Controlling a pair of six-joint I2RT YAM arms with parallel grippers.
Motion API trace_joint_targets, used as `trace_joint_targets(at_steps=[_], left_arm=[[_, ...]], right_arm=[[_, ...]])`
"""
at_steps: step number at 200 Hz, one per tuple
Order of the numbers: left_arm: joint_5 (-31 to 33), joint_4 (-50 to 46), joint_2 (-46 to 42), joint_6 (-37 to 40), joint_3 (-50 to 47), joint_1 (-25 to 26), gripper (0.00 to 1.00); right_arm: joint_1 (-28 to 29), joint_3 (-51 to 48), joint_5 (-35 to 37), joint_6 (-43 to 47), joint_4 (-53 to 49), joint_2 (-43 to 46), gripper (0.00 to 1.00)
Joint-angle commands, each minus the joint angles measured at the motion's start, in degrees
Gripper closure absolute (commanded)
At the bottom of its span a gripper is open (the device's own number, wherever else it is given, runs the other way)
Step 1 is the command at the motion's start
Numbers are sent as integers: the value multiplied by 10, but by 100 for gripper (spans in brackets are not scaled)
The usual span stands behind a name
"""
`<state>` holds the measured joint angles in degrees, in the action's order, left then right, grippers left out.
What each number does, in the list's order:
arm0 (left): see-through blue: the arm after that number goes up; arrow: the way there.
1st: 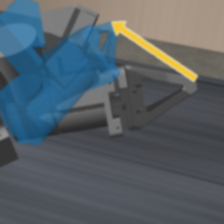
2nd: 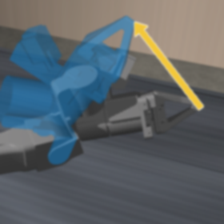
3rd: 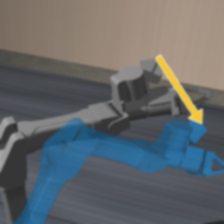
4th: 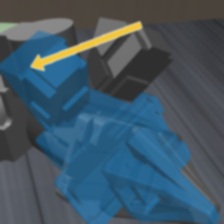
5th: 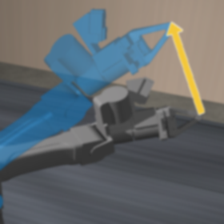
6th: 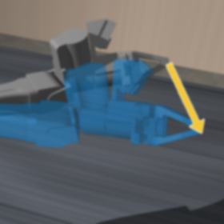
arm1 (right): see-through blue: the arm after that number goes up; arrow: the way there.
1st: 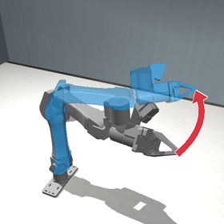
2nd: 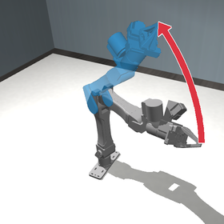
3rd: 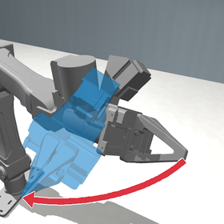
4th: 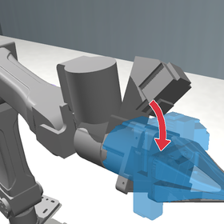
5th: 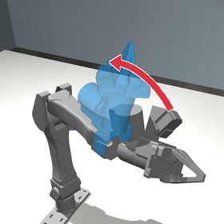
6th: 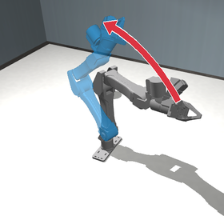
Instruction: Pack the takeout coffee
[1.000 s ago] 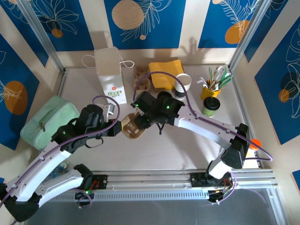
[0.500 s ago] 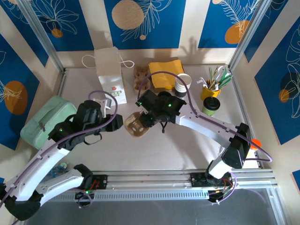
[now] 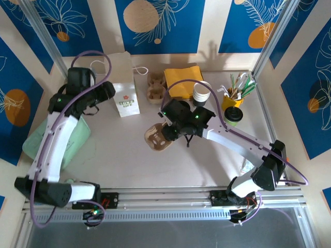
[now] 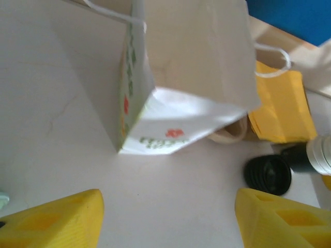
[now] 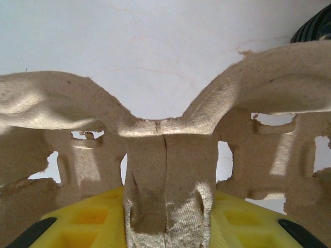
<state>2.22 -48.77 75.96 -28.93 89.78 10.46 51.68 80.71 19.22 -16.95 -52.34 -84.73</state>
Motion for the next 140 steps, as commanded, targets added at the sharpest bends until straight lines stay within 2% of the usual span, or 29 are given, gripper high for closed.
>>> trace_joint_targets(at_steps=[1,29,74,140], left_arm=[[4,15,43,38,35,-22,32],[2,28,110,62,86,-36,35],[44,27,209,93,168,-40,40],[89,1,317,111,271,-40,55]], right_arm=[[-7,-12,-22,-6,-14,26,66],[-12,-21,-26,-9,-20,36,66],[-23,-33,-48,-7,-30,48,67],[-32,-37,-52,-6,-35,57,67]])
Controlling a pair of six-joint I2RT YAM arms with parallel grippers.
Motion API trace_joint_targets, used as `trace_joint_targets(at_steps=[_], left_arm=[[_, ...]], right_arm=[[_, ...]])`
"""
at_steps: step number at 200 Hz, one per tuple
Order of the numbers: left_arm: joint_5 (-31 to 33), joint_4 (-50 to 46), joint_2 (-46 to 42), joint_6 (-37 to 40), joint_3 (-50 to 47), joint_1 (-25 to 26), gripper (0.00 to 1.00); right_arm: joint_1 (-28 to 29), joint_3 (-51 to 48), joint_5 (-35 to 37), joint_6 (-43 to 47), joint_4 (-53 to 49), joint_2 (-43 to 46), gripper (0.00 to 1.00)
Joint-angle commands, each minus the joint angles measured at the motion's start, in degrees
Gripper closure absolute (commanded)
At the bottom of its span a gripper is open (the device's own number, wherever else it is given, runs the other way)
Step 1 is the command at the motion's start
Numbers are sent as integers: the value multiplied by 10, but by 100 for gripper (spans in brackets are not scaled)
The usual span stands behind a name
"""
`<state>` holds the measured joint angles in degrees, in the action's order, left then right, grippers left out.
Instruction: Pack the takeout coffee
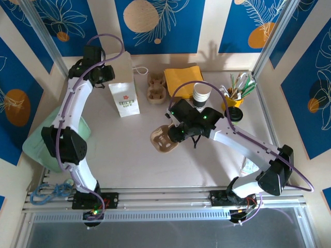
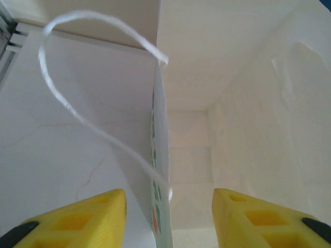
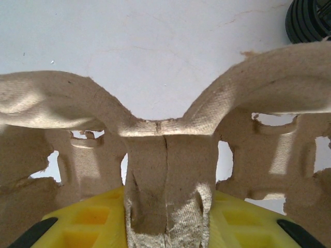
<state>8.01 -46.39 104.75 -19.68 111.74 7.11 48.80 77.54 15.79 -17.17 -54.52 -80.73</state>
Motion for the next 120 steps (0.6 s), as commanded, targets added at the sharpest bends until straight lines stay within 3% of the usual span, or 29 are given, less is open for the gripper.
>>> trace_joint_targets(at_steps=[1,40,120], left_arm=[[32,-24,30,18,53,-7,55],[48,-62,71,24,106,-7,67],[29,-90,95,28,126,-7,71]], right_arm=[[-3,-6,-17,-4,-13,17,67],[-8,-6,-21,-5,-18,22,67],[-11,-2,-21,-9,-27,27,67]])
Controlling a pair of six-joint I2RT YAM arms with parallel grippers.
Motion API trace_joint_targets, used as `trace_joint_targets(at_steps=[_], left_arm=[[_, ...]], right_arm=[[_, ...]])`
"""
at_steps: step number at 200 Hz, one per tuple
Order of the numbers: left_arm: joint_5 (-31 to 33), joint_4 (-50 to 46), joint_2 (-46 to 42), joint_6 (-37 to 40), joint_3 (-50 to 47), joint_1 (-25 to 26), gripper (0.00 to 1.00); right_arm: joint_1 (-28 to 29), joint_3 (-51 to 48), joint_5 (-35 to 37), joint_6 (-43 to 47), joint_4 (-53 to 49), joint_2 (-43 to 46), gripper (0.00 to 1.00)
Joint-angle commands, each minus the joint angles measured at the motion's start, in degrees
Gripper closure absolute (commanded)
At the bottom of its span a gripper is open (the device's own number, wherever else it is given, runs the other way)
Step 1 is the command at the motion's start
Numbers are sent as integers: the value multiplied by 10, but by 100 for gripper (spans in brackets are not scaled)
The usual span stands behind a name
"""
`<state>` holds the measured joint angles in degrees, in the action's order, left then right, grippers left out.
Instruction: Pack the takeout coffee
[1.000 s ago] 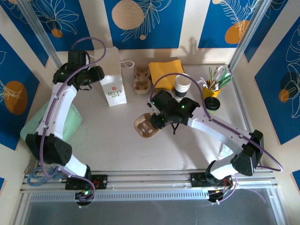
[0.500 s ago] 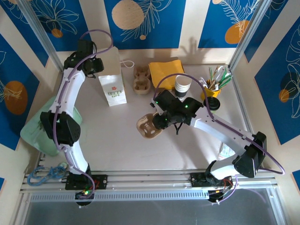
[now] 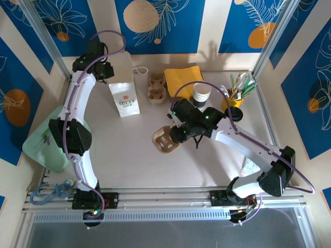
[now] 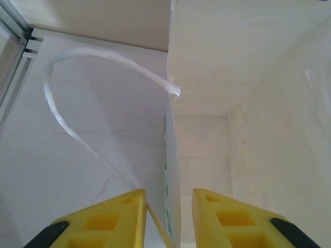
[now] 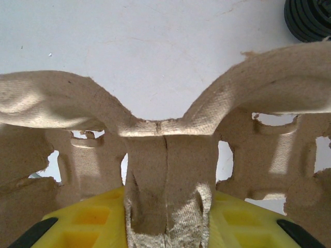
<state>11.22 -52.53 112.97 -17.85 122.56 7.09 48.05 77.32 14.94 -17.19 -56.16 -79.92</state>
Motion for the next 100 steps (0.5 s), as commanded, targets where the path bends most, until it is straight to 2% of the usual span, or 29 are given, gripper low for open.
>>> trace_joint_targets(at_steps=[1,34,100], left_arm=[[-4,-29,13,10,18,-6,71],[-9,-36,16,10,18,-6,72],[-37,-49,-4,-1,20,-2,91]], right_arm=[[-3,0,-13,-9,-10,19,67],[-5,3,-14,-8,-14,19,67],[-7,17,-11,-5,-30,31,67]])
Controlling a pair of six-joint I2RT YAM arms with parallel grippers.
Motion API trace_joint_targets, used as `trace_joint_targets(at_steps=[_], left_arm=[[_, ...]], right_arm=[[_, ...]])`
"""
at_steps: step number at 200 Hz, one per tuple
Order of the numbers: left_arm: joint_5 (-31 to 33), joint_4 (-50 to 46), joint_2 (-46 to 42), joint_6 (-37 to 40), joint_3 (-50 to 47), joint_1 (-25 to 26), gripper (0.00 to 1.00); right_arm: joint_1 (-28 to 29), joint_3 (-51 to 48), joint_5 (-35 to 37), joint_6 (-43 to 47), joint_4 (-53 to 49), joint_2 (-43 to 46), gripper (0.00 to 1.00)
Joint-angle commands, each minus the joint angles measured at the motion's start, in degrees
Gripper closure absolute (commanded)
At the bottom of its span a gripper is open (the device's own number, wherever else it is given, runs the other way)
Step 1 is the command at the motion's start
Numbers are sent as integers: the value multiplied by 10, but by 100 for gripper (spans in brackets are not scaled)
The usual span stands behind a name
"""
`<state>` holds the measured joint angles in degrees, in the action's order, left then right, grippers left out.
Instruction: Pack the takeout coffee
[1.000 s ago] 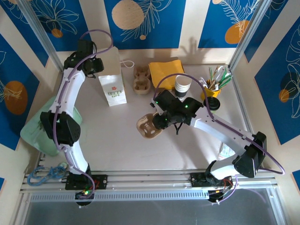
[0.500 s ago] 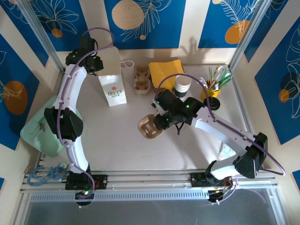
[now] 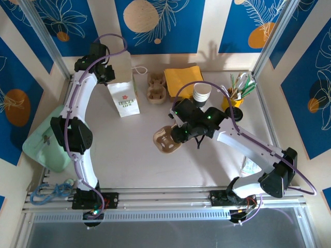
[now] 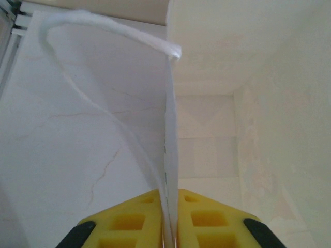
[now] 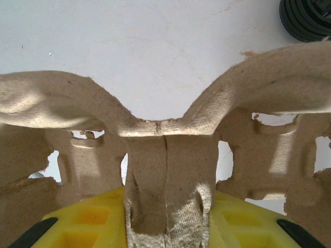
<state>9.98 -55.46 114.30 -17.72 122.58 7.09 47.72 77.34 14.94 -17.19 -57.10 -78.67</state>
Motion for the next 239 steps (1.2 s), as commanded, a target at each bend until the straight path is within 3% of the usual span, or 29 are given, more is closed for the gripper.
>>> trace_joint_targets(at_steps=[1,56,106,178,239], left_arm=[[-26,-21,-18,-3,19,-2,91],[-51,-50,-49,-19,14,21,95],[-15,-66,-104,-46,-34,68,93],[23,-48,-244,-96,-183,143,95],[-11,-28,-359,-164,-331,199,95]], right_arm=[[-4,17,-11,-5,-21,18,67],[-6,30,-8,-6,-44,30,66],[-10,40,-6,-4,-58,50,66],[-13,67,-4,-6,-99,70,66],[-13,108,-8,-1,-144,87,67]])
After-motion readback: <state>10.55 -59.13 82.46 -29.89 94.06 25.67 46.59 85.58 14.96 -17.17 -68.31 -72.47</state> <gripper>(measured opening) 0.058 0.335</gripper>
